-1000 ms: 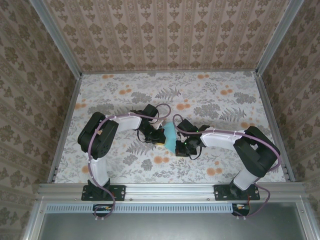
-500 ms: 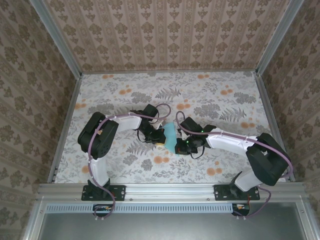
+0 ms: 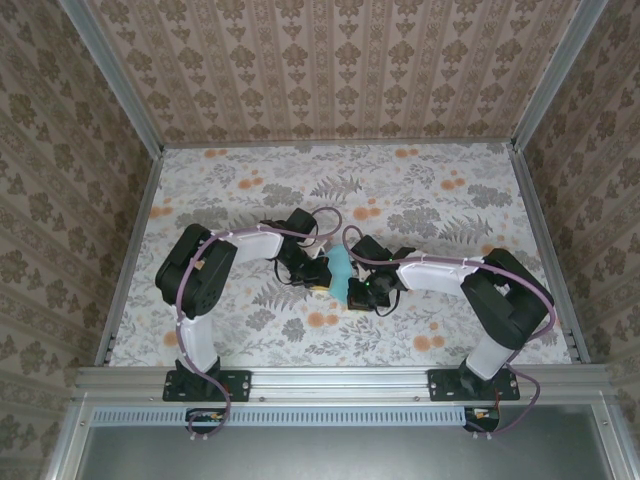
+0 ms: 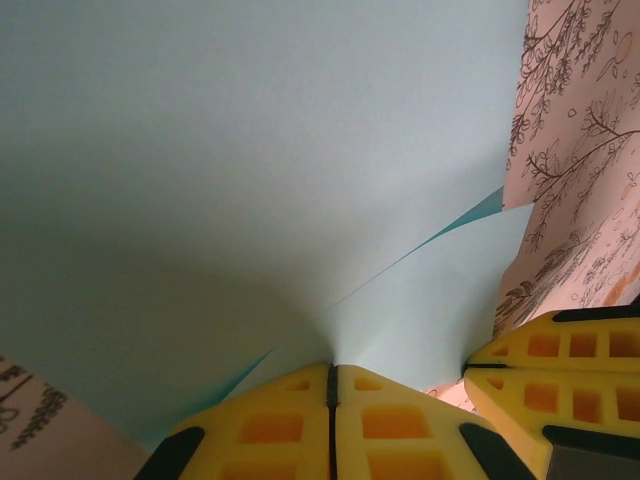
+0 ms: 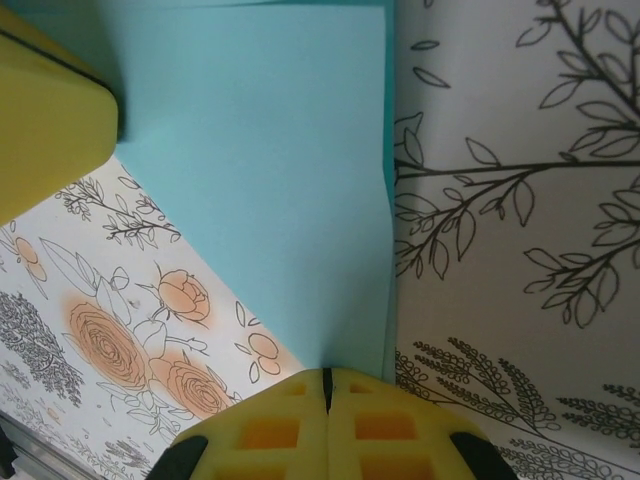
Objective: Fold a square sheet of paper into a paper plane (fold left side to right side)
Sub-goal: Third fold the triangle at the center of the table.
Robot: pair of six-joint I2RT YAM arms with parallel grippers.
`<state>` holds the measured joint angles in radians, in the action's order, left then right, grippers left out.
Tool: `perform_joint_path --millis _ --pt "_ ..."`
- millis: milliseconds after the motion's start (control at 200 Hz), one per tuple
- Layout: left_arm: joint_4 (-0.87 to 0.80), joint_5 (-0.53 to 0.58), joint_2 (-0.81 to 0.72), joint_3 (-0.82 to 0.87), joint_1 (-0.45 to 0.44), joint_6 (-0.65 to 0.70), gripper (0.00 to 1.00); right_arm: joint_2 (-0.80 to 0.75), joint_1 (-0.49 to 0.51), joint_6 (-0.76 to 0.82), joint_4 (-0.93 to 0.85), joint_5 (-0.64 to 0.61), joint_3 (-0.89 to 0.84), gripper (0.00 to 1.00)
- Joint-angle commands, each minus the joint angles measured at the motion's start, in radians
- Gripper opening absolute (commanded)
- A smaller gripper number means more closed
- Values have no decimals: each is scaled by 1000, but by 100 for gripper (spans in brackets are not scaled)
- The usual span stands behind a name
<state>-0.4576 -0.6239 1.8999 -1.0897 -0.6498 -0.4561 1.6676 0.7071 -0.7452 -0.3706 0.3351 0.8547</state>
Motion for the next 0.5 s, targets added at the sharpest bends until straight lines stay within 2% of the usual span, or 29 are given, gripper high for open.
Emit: perform_joint_path --millis 0,235,495 --pt "-50 91 -51 -10 -1 13 9 38 -5 -10 -77 -55 0 2" --pt "-53 15 -136 -30 -23 67 8 59 -6 4 -92 -64 -7 0" --pt "-58 -56 -108 -37 -69 90 7 64 -6 7 -83 -56 -2 0"
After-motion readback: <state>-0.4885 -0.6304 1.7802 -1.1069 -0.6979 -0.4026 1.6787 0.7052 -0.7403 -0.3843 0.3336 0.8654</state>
